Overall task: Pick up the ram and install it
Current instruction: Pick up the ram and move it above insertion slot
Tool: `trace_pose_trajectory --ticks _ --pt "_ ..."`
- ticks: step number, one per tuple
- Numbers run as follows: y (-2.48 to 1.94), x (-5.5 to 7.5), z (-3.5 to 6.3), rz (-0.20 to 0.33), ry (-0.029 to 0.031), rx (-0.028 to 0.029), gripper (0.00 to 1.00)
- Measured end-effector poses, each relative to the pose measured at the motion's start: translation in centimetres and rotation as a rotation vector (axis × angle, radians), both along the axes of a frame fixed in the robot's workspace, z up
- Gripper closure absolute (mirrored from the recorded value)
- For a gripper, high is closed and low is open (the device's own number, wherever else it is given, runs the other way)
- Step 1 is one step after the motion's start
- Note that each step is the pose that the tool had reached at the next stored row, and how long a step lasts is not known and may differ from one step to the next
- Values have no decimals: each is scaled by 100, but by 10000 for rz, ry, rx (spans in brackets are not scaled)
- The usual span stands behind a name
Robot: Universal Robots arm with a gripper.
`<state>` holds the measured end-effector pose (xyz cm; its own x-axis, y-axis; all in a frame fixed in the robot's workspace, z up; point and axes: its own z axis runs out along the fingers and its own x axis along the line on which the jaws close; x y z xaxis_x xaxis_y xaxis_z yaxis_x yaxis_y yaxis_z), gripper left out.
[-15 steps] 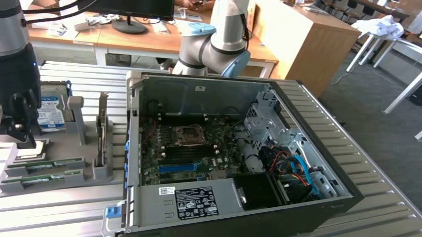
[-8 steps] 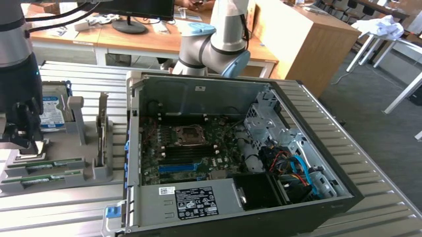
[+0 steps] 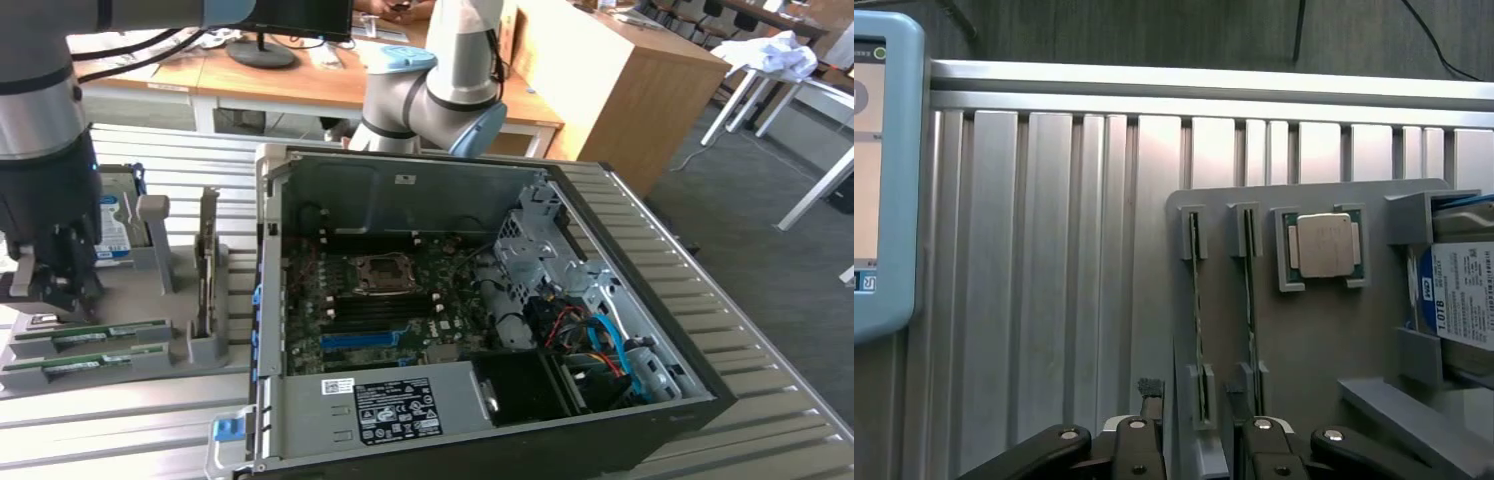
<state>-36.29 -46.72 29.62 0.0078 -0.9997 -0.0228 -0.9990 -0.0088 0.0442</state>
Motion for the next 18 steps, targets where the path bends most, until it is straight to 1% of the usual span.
trace_pose_trajectory --ticks 4,9,18 --pt "0 70 -73 0 0 1 64" --pt "0 192 -164 1 5 1 64" --pt "0 312 -327 0 8 0 64"
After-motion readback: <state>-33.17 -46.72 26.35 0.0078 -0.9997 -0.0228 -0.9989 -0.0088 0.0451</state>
